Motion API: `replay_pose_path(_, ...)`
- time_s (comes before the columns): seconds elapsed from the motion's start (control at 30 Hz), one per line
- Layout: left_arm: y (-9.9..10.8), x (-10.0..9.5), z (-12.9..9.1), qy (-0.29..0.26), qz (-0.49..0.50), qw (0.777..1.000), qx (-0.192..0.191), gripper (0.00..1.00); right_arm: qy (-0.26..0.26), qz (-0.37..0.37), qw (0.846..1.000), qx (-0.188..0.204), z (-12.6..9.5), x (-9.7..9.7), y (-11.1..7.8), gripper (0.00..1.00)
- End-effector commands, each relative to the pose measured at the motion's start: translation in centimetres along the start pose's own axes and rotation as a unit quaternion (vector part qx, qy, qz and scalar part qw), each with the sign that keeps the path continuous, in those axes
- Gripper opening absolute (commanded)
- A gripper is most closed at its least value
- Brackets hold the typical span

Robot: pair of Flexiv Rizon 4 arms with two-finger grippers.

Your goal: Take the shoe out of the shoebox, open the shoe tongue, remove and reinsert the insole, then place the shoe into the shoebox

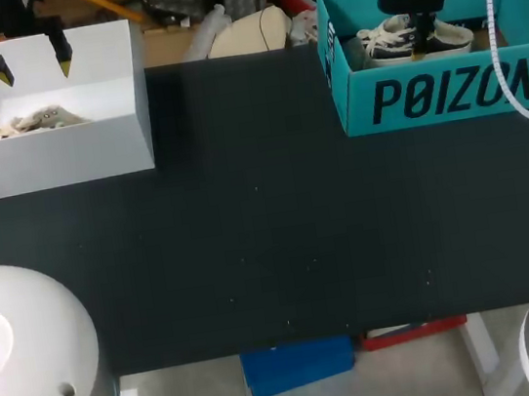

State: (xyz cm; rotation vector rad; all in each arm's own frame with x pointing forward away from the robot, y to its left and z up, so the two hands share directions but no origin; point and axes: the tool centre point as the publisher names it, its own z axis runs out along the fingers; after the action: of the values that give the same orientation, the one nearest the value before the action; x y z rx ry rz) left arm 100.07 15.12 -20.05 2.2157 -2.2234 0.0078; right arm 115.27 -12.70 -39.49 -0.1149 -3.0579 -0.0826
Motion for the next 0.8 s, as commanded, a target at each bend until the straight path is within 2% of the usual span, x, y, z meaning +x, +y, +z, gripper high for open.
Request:
replay_pose_path(0.03,0.0,0.0,0.0,-0.001,-0.001,1.0,-0.001,1.0,0.002,0.003,1.0,0.004,1.1,-0.8,-0.1,0.45)
replay_pose_path(0.17,0.0,0.0,0.0,-0.001,-0.001,1.0,-0.001,1.0,-0.006,0.007,1.0,0.007,1.8,-1.1,-0.4,0.44)
replay_pose_path(0.23,0.0,0.0,0.0,-0.001,-0.001,1.0,-0.001,1.0,-0.012,0.004,1.0,0.018,2.1,-1.3,-0.6,0.39)
replay_pose_path(0.27,0.0,0.0,0.0,-0.001,-0.001,1.0,-0.001,1.0,-0.014,0.005,1.0,0.023,2.2,-1.3,-0.7,0.29)
replay_pose_path(0.33,0.0,0.0,0.0,-0.001,-0.001,1.0,-0.001,1.0,-0.015,0.008,1.0,0.026,2.4,-1.4,-0.8,0.0)
replay_pose_path(0.57,0.0,0.0,0.0,-0.001,-0.001,1.0,-0.001,1.0,-0.021,0.013,0.999,0.041,2.0,-1.3,-1.2,0.0)
replay_pose_path(0.8,0.0,0.0,0.0,-0.001,-0.001,1.0,-0.001,1.0,-0.044,0.034,0.997,0.052,-0.7,-0.7,-2.2,0.0)
